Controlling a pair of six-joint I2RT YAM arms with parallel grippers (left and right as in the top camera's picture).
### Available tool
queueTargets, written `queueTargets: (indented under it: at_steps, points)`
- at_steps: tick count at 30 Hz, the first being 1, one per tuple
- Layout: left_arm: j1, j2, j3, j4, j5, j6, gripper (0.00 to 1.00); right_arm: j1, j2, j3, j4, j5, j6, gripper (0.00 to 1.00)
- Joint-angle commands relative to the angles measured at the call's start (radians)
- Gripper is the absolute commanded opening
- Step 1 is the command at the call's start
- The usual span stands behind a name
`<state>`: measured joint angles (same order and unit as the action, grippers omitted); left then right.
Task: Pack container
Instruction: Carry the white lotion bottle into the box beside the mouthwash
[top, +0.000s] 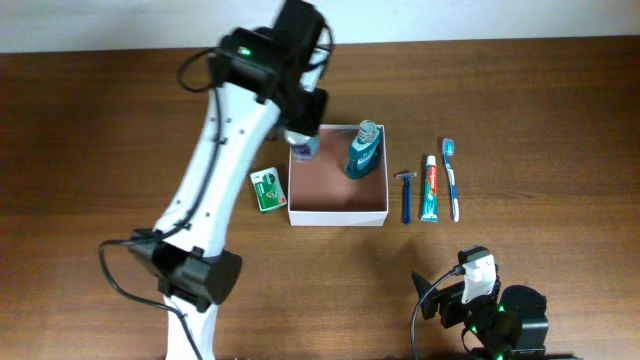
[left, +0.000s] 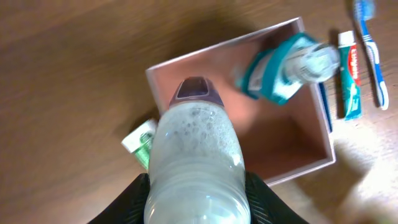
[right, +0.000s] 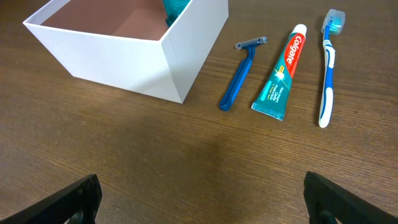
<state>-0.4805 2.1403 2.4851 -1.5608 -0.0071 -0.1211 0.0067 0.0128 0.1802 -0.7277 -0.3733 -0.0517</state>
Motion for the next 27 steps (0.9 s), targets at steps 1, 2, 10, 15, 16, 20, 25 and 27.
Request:
queueTargets:
  at_steps: [1,2,10,15,16,20,25,27]
  points:
    - [-0.031,0.051,-0.059,0.069,-0.003,-0.002,0.02,0.005,-0.008,-0.005,0.002,-0.012,0.008,0.99]
    - [-0.037,0.064,-0.074,0.093,-0.003,-0.011,0.02,0.005,-0.008,-0.005,0.002,-0.012,0.008,0.99]
    - [-0.049,0.162,-0.115,0.214,-0.004,-0.014,0.12,0.005,-0.008,-0.005,0.002,-0.012,0.008,0.99]
    - [-0.049,0.198,-0.115,0.242,-0.003,-0.013,0.36,0.005,-0.008,-0.005,0.002,-0.012,0.008,0.99]
    - [-0.049,0.2,-0.115,0.241,-0.003,-0.013,0.49,0.005,-0.008,-0.005,0.002,-0.012,0.008,0.99]
    - [-0.049,0.199,-0.103,0.222,0.001,-0.013,0.77,0.005,-0.008,-0.005,0.002,-0.012,0.008,0.99]
    - [-0.035,0.197,-0.011,0.093,0.0,-0.013,0.72,0.005,-0.008,-0.005,0.002,-0.012,0.008,0.99]
    - [-0.021,0.195,0.057,0.025,0.0,-0.013,0.66,0.005,-0.008,-0.005,0.002,-0.012,0.008,0.99]
